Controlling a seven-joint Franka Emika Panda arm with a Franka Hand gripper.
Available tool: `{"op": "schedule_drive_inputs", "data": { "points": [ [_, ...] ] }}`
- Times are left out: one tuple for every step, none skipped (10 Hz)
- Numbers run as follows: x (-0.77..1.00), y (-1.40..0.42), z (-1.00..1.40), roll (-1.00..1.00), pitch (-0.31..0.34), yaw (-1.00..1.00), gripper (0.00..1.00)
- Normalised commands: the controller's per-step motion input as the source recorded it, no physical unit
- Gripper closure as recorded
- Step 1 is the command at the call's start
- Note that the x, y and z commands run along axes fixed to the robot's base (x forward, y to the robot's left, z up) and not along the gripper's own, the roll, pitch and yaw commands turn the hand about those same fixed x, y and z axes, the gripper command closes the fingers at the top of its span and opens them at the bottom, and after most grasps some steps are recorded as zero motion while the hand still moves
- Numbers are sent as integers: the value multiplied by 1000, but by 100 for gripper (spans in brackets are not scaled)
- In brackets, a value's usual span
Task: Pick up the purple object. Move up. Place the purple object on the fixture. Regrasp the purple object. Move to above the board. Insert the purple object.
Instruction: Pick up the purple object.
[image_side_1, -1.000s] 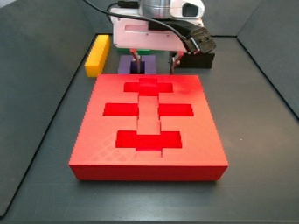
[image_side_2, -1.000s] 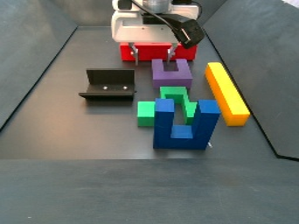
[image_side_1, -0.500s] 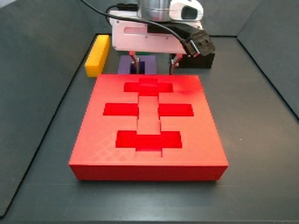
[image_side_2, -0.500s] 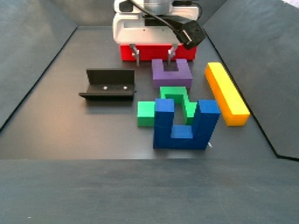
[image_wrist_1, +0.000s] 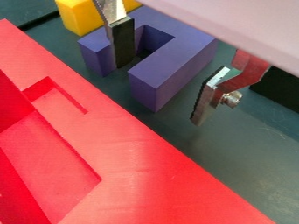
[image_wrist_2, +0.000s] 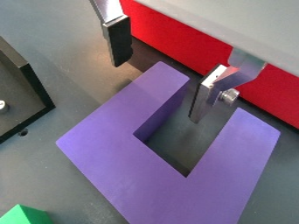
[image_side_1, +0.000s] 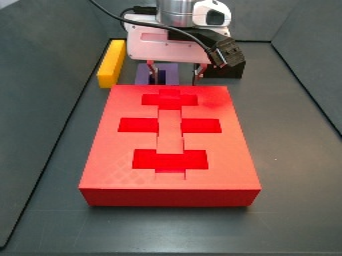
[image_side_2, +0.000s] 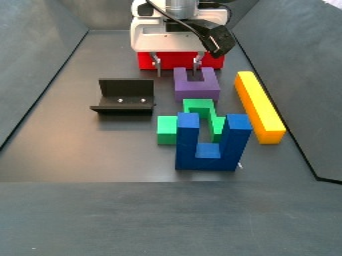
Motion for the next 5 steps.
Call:
{"op": "schedule_drive_inputs", "data": {
  "points": [
    [0, 0, 0, 0, 0, 0, 0],
    [0, 0, 0, 0, 0, 0, 100],
    [0, 0, 0, 0, 0, 0, 100],
    [0, 0, 0, 0, 0, 0, 100],
    [0, 0, 0, 0, 0, 0, 100]
  ]
}}
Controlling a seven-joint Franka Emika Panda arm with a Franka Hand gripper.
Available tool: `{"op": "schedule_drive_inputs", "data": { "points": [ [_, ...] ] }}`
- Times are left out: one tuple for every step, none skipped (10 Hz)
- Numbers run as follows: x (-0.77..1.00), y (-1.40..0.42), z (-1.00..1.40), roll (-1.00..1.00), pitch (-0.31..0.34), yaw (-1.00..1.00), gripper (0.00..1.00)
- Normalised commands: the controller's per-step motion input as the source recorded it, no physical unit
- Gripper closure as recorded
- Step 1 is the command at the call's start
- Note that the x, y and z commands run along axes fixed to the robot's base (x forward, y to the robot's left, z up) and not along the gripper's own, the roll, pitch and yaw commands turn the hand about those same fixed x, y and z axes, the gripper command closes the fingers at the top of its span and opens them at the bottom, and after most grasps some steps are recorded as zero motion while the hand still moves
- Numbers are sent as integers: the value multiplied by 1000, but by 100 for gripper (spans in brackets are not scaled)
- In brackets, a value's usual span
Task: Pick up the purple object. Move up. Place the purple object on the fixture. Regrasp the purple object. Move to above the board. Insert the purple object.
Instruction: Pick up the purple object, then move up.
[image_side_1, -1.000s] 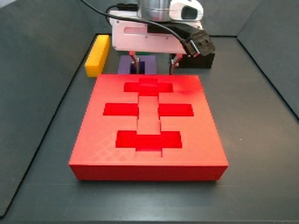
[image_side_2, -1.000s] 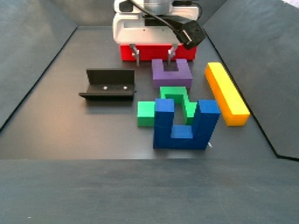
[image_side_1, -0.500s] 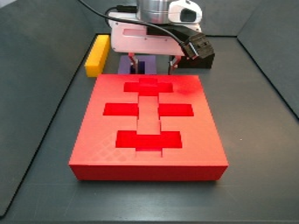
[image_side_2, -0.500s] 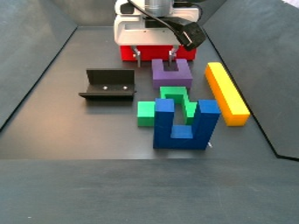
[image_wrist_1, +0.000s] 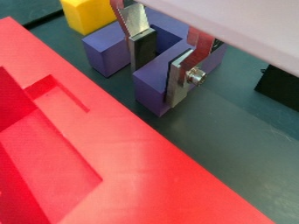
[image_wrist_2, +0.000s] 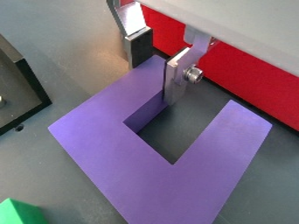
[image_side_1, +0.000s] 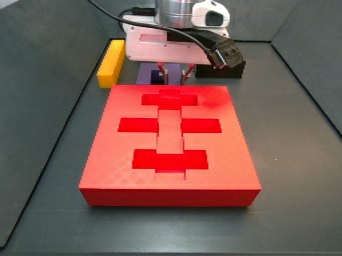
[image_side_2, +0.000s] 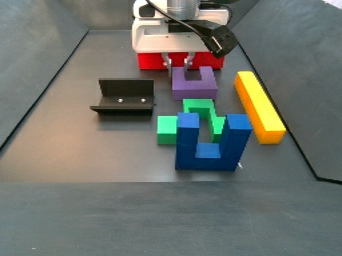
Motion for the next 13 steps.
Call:
{"op": "schedule_drive_inputs", "data": {
  "points": [
    [0, 0, 0, 0, 0, 0, 100],
    [0, 0, 0, 0, 0, 0, 100],
    [0, 0, 0, 0, 0, 0, 100],
    [0, 0, 0, 0, 0, 0, 100],
    [0, 0, 0, 0, 0, 0, 100],
    [0, 0, 0, 0, 0, 0, 100],
    [0, 0, 0, 0, 0, 0, 100],
    [0, 0, 0, 0, 0, 0, 100],
    [0, 0, 0, 0, 0, 0, 100],
    [0, 0, 0, 0, 0, 0, 100],
    [0, 0, 0, 0, 0, 0, 100],
    [0, 0, 0, 0, 0, 0, 100],
    [0, 0, 833, 0, 0, 0, 100]
  ]
}}
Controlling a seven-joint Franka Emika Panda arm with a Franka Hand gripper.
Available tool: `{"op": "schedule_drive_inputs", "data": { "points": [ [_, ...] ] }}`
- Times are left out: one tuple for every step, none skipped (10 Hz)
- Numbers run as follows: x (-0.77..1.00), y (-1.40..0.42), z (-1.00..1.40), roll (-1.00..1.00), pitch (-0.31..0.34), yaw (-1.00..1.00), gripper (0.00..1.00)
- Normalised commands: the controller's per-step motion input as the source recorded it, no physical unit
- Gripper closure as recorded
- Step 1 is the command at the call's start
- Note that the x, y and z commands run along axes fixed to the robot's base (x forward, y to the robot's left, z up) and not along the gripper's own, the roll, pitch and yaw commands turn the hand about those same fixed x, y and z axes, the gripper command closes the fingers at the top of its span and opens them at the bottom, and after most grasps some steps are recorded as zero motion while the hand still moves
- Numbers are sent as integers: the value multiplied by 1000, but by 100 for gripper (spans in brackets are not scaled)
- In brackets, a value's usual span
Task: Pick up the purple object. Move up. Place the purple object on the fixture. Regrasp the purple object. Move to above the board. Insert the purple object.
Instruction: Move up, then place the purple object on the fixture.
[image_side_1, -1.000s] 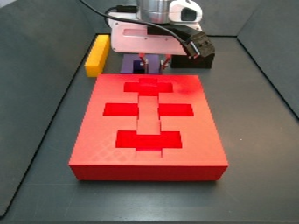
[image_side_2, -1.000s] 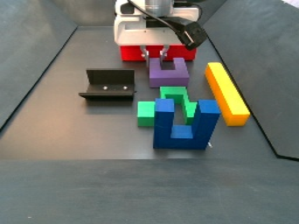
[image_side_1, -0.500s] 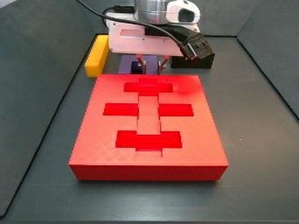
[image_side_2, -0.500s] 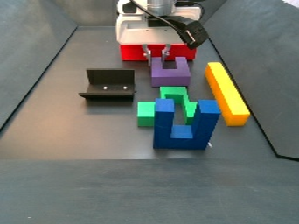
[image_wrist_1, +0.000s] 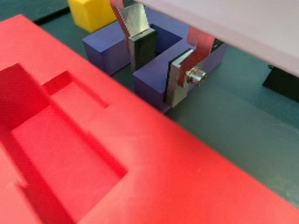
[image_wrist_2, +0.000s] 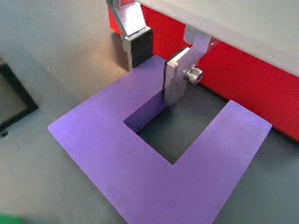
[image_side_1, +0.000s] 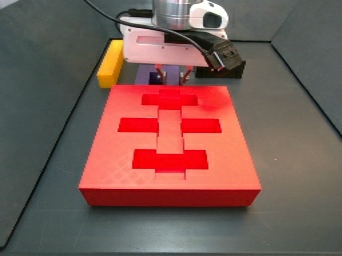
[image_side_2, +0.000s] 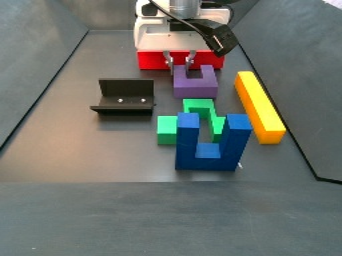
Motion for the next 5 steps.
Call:
{"op": "schedule_drive_inputs", "data": {
  "points": [
    [-14, 42, 822, 13, 6, -29, 100],
    [-72, 42, 592, -24, 29, -33, 100],
    [-44, 32, 315, -78, 7, -26, 100],
    [-37, 0, 0, 0, 0, 0, 100],
    [0, 0, 23, -266, 0, -57, 100]
  ]
}}
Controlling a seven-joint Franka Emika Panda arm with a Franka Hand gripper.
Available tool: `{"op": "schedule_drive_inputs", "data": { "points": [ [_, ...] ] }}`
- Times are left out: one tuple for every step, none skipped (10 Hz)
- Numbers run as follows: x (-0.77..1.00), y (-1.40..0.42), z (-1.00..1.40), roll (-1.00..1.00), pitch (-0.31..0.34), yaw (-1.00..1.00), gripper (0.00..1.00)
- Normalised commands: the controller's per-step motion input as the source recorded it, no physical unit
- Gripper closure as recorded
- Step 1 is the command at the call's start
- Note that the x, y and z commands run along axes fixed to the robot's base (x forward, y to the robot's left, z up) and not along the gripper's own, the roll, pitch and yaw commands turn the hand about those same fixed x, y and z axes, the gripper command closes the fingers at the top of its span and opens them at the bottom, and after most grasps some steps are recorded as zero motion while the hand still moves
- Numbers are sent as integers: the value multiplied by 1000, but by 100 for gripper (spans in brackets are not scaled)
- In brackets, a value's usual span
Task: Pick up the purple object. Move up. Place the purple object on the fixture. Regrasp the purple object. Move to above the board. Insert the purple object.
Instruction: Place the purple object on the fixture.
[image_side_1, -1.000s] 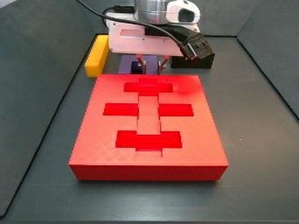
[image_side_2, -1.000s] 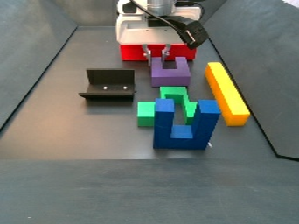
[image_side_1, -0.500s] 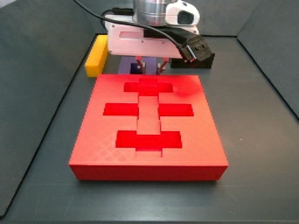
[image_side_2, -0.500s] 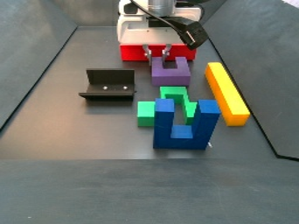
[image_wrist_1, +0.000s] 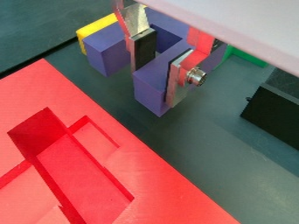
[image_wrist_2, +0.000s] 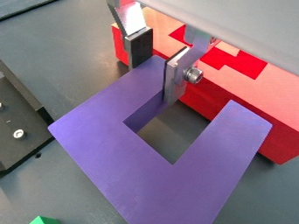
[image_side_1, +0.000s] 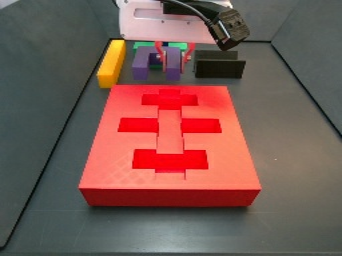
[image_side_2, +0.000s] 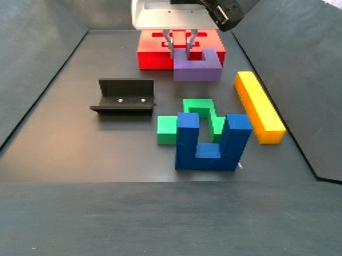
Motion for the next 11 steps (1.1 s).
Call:
{"op": "schedule_drive_inputs", "data": {
  "points": [
    [11, 0, 400, -354, 0, -63, 100],
    [123, 0, 563, -389, 0, -103, 100],
    [100, 0, 586, -386, 0, -194, 100],
    [126, 51, 591, -509, 0, -186, 100],
    [183, 103, 546, -657, -9, -154, 100],
    [254, 131, 466, -786, -9, -106, 100],
    [254, 120, 454, -794, -14, -71, 100],
    [317, 114, 431, -786, 0, -60, 100],
    [306, 83, 403, -743, 0, -69, 100],
    [351, 69, 374, -700, 0, -77, 100],
    [346, 46, 374, -680, 0, -77, 100]
  ]
}}
